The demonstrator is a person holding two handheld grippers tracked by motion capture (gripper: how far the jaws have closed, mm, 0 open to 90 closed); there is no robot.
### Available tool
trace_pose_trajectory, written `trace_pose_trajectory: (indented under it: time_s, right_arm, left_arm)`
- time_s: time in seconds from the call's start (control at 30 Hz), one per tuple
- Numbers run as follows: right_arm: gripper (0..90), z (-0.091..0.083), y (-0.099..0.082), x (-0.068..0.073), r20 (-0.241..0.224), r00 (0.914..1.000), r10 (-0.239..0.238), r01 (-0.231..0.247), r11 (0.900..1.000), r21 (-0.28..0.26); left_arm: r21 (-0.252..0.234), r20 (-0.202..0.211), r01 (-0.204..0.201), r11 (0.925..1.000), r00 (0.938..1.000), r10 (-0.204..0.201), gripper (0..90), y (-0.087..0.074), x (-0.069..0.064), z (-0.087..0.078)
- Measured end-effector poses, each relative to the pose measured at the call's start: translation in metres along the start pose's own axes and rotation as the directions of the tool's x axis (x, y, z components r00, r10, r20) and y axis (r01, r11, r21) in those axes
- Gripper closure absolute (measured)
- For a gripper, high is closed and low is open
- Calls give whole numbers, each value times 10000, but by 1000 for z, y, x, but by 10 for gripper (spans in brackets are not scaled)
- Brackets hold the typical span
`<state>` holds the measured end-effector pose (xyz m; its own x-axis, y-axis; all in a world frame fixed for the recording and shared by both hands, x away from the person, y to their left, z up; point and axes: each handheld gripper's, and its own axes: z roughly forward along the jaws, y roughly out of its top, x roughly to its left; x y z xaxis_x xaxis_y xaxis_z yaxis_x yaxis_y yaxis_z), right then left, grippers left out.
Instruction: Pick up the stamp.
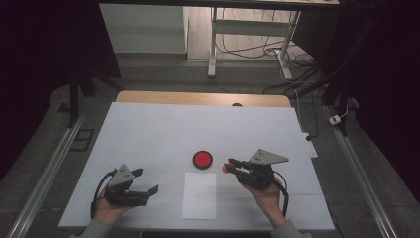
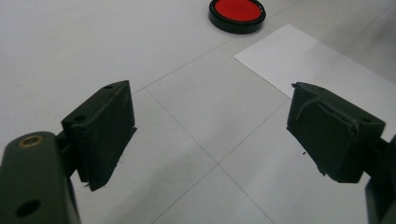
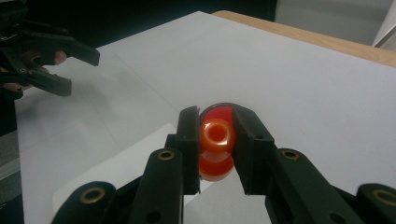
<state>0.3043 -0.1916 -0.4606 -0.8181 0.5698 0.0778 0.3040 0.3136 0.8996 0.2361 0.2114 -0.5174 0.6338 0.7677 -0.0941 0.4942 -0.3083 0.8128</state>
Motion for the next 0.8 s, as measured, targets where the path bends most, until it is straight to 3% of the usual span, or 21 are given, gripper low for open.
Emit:
trace_pose_trajectory:
  time_s: [0.43, 0.8]
  right_arm:
    - [734, 22, 3, 15, -471, 9985, -294, 301, 9994, 153]
    - [734, 34, 6, 18, -827, 9961, -318, 321, 9995, 27]
  left_arm:
    - [12, -3, -119, 9999, 9999, 119, 152, -1, -2, 1]
    - [117, -61, -151, 9998, 9999, 152, 152, 0, -2, 4]
